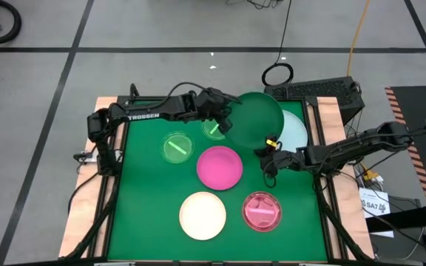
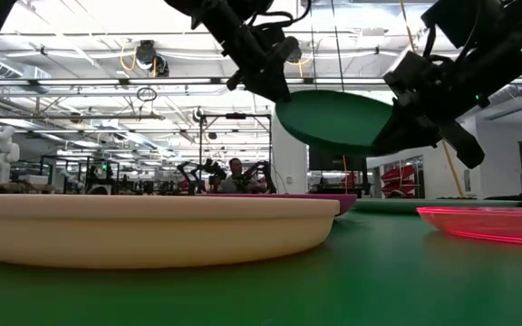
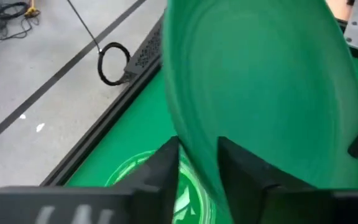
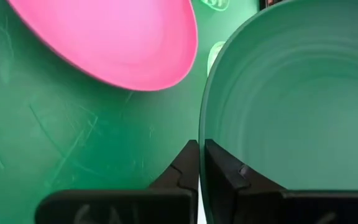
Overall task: Stack plastic plates
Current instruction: Stack the green plate on top of the light blue plate
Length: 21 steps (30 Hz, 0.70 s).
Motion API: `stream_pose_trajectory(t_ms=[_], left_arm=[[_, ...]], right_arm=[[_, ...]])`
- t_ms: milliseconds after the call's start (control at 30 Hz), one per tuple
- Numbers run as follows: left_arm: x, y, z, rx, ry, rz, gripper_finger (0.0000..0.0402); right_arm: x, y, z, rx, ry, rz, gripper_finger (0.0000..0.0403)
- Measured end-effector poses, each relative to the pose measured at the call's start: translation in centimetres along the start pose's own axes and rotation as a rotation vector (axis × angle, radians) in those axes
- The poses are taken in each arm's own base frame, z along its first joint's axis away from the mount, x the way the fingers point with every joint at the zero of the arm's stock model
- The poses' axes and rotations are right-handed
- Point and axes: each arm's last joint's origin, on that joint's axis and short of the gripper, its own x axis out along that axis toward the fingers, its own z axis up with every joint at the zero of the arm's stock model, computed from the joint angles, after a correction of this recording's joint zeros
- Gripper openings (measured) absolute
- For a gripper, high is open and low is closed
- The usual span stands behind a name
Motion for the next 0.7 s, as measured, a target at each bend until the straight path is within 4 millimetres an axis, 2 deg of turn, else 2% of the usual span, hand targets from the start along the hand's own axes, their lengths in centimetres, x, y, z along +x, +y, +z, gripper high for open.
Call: stream_pose_trajectory(t_ms=[167,267,367,500,700], left_arm=[[-0.1,0.1,0.2,-0.001,-0.032,0.087,0.0207],[-0.5,0.3,0.4,0.021,-0.041,0.1,0.0233],[-0.9,0.1,0.2,0.05,-0.014,0.1,0.024],[-1.6,-1.0,-0.4,0.109,0.045,0.081,0.0241],[-3.1,-5.3,-1.7,0.281,0.087,-0.001,0.0241]], right_arm=[[-0.3,0.2,0.3,0.071,-0.004,-0.023,0.0005],[-0.5,0.5,0.5,0.106,-0.013,-0.03,0.0005],[-0.7,0.8,0.7,0.145,-0.012,-0.05,0.0005],[-1.2,1.0,0.9,0.237,-0.015,-0.088,0.0004],[-1.8,1.0,0.7,0.408,-0.022,-0.074,0.0004]])
